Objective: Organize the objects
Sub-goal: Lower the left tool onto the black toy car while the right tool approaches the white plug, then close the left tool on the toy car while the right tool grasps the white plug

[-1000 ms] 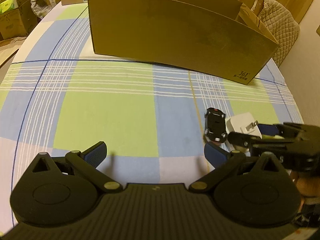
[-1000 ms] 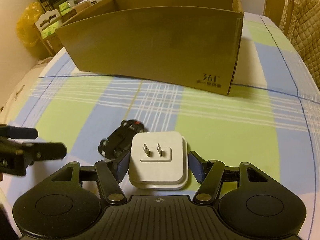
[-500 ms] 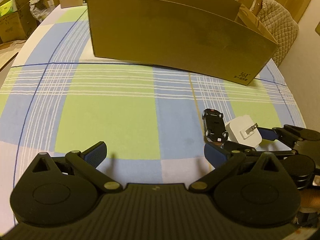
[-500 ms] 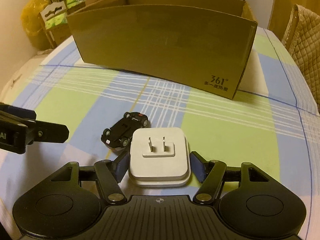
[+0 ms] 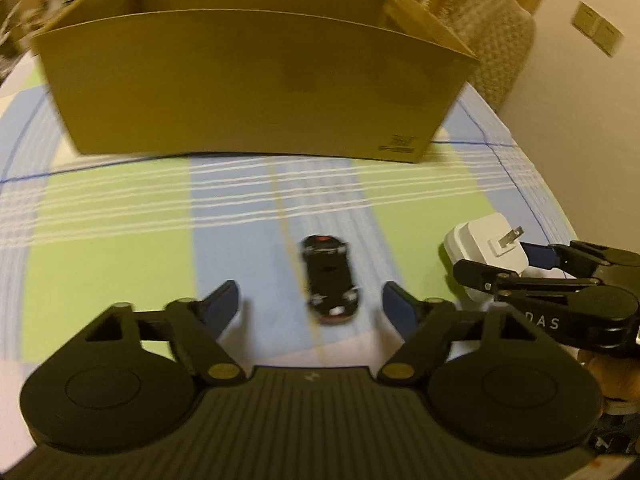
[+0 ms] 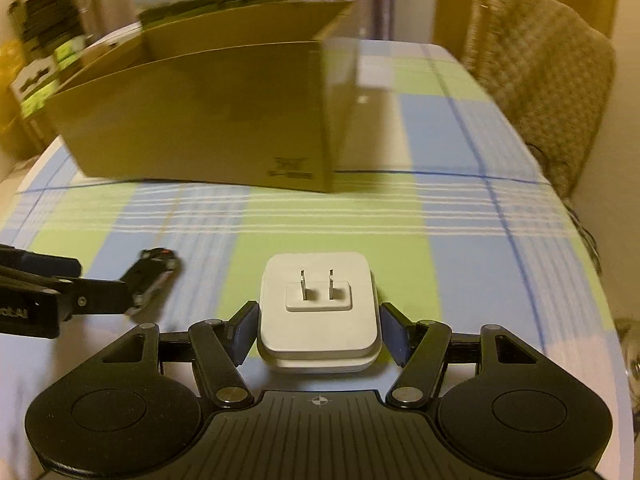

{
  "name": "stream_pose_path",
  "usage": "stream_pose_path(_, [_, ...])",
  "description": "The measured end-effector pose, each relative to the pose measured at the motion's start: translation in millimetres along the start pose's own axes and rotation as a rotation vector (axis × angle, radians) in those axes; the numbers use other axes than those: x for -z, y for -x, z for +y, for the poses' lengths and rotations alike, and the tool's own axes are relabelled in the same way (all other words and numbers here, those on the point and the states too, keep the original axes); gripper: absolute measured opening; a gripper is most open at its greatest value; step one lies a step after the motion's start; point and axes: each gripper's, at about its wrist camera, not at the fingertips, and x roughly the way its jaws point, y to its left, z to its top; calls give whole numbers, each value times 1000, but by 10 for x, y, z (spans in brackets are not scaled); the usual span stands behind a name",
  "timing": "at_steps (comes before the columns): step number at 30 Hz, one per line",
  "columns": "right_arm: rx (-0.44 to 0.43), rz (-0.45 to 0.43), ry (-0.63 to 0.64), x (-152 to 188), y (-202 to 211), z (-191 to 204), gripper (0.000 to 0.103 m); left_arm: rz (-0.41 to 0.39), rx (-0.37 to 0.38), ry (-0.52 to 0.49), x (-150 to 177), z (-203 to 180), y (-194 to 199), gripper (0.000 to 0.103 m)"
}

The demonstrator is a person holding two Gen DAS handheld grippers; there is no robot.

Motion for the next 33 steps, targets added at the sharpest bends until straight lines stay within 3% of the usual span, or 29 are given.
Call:
stream_pose_path(3, [-9, -7, -22, -4, 28, -52, 61, 2, 4, -42, -42, -114, -101, 60])
stream_pose_path(7, [-26, -10, -27, -5, 23, -40, 61, 18, -17, -84, -76, -192, -229, 38])
stream_pose_path(10, [-36, -7, -30, 10, 14, -26, 61, 25, -40, -105, -78, -209, -274, 28])
stream_pose_path(23, [-108, 9, 27, 78, -20, 161, 61, 59, -63, -108, 102, -107, -119, 27])
stream_pose_path(33, [-105, 18, 47, 128, -13, 216, 61, 65, -67, -103, 139, -61, -65, 27])
